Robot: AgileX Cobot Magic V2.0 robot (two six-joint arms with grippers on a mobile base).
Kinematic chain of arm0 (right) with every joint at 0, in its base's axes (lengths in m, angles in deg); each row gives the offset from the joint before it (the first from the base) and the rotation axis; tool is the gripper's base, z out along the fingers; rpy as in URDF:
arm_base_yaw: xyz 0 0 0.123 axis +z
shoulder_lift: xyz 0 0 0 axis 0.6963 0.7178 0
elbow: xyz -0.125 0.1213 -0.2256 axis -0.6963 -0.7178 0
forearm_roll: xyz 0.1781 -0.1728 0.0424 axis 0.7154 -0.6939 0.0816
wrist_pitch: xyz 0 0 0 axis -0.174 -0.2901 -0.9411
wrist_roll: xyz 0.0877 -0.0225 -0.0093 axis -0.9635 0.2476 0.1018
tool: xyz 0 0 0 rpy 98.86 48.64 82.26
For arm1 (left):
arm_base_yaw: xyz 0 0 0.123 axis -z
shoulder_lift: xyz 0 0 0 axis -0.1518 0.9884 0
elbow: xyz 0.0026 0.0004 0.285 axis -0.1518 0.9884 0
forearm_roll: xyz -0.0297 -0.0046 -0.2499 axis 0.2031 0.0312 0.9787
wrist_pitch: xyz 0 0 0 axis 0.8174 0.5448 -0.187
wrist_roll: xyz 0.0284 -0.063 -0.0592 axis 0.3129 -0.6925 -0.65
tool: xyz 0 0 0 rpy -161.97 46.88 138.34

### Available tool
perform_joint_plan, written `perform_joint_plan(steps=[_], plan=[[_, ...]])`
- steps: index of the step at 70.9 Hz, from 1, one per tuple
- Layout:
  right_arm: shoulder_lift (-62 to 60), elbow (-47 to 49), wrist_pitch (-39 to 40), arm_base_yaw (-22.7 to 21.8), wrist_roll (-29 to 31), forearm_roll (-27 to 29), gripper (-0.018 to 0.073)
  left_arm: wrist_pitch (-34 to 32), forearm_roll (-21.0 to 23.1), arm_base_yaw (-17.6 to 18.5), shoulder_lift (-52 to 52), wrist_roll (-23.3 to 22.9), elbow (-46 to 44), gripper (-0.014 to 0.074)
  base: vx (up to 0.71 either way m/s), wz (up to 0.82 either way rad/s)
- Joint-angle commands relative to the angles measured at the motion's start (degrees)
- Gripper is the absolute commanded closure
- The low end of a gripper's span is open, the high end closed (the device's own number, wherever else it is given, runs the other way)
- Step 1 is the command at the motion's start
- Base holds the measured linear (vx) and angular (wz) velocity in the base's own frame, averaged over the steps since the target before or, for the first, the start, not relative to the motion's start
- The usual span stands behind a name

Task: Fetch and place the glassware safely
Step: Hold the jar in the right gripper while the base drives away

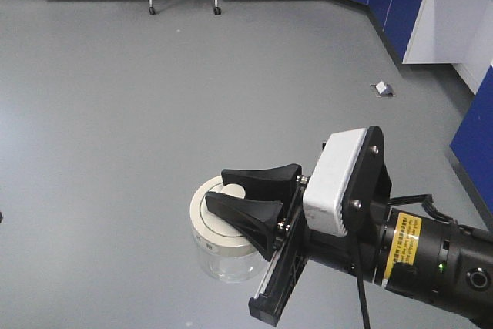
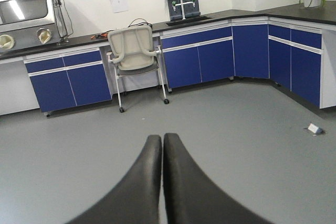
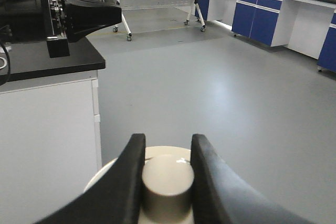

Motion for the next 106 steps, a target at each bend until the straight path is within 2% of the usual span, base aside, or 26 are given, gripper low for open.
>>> perform_joint_plan(steps=[1,106], plan=[[-1.43,1.79,4.71,-0.02,0.02,1.84,0.0563,-4.53,0.34,-0.02,-0.22,-0.41,-1.55,0.0603,0.50,-0.04],[-1.43,1.79,4.71,-0.02,0.02,1.84,0.0563,-4.56,0.34,-0.02,-0.22,-0.41,-1.55,0.0603,0.52,0.01]])
